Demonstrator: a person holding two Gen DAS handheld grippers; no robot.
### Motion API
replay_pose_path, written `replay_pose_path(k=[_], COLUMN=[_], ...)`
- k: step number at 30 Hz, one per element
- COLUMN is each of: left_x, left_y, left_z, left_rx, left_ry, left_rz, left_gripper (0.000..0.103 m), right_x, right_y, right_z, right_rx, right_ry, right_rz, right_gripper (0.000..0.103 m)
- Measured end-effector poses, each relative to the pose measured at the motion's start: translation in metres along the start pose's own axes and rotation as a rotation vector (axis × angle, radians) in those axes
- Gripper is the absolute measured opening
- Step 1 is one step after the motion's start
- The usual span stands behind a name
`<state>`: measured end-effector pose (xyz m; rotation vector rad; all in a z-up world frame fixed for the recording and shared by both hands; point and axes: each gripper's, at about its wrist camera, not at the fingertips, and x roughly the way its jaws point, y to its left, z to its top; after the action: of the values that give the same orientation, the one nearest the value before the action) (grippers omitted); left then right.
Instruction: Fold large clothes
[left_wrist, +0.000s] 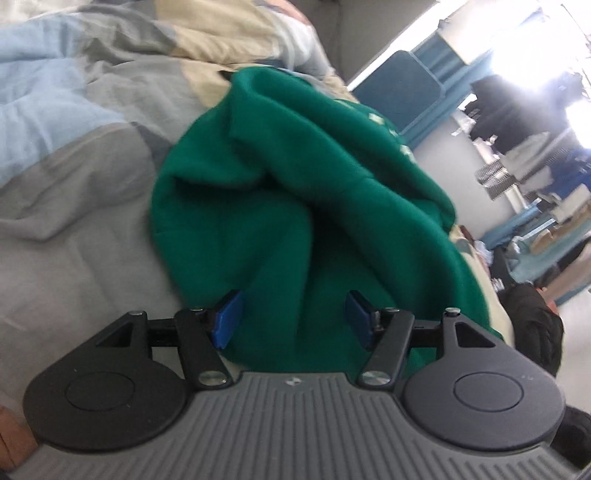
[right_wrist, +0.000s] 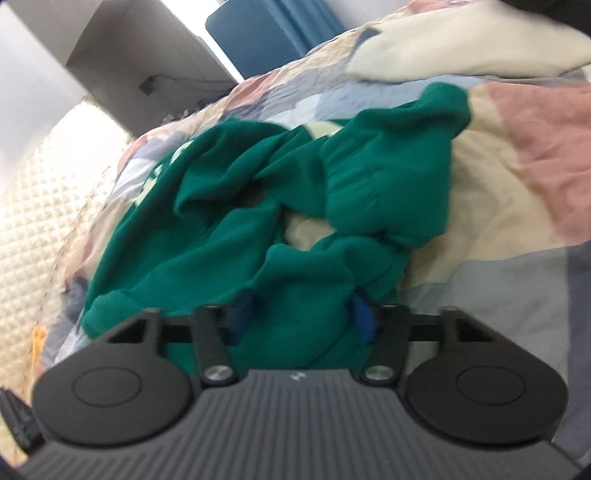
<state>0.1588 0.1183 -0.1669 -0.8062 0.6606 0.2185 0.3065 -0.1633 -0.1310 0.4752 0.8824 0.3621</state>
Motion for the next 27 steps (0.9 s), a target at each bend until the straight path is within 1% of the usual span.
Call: replay_pose_path(k=[2, 4, 7, 10, 11, 12, 15, 17, 19, 21, 22, 23, 24, 25, 26, 27], left_x=[0.004, 0.005, 0.003, 0.001, 0.001, 0.001, -0.004, -0.008, -0.016, -0.025, -0.030, -0.034, -0.036, -0.039, -0.040, -0.041], left_y=[0.005, 0.012, 0.018, 0.023, 0.025, 0.027, 0.033, 0.034, 0.035, 0.036, 0.037, 0.038, 0.039, 0.038, 0.037, 0.035], left_z=[0.002, 0.007, 0.011, 0.017, 0.019, 0.022, 0.030, 0.034, 0.038, 0.042, 0.044, 0.046, 0.048, 0.050, 0.051, 0.051], left_rx=[-0.028, -0.056, -0.076, -0.101, -0.113, -0.124, -0.158, -0.161, -0.160, -0.164, -0.169, -0.172, -0.173, -0.170, -0.162, -0.156], left_ry=[0.008, 0.015, 0.014, -0.008, -0.016, -0.023, -0.042, -0.062, -0.091, -0.122, -0.138, -0.150, -0.162, -0.172, -0.173, -0.168], left_rz=[0.022, 0.020, 0.015, 0.031, 0.034, 0.035, 0.025, 0.013, 0.002, -0.033, -0.063, -0.089, -0.115, -0.144, -0.165, -0.188], left_gripper=[0.067, 0.066, 0.066, 0.066, 0.066, 0.066, 0.066, 0.065, 0.065, 0.065, 0.065, 0.065, 0.065, 0.065, 0.065, 0.065], right_x=[-0.005, -0.015, -0.030, -0.043, -0.043, -0.041, -0.024, -0.010, 0.002, 0.005, 0.004, -0.001, -0.009, -0.018, -0.026, -0.035], right_y=[0.010, 0.019, 0.037, 0.063, 0.073, 0.082, 0.102, 0.107, 0.107, 0.103, 0.101, 0.100, 0.099, 0.097, 0.094, 0.090], right_z=[-0.001, -0.001, -0.006, -0.025, -0.035, -0.045, -0.077, -0.090, -0.096, -0.094, -0.090, -0.087, -0.079, -0.072, -0.067, -0.059], right_rx=[-0.060, -0.095, -0.148, -0.235, -0.264, -0.303, -0.402, -0.424, -0.437, -0.412, -0.395, -0.389, -0.387, -0.378, -0.365, -0.347], right_ry=[-0.013, -0.040, -0.043, 0.013, 0.048, 0.087, 0.193, 0.275, 0.335, 0.361, 0.358, 0.347, 0.317, 0.278, 0.236, 0.188], right_rz=[0.029, 0.086, 0.233, 0.403, 0.440, 0.448, 0.390, 0.361, 0.335, 0.334, 0.345, 0.352, 0.359, 0.368, 0.380, 0.394], right_gripper=[0.016, 0.014, 0.013, 0.013, 0.013, 0.013, 0.013, 0.013, 0.014, 0.015, 0.019, 0.027, 0.042, 0.051, 0.068, 0.078])
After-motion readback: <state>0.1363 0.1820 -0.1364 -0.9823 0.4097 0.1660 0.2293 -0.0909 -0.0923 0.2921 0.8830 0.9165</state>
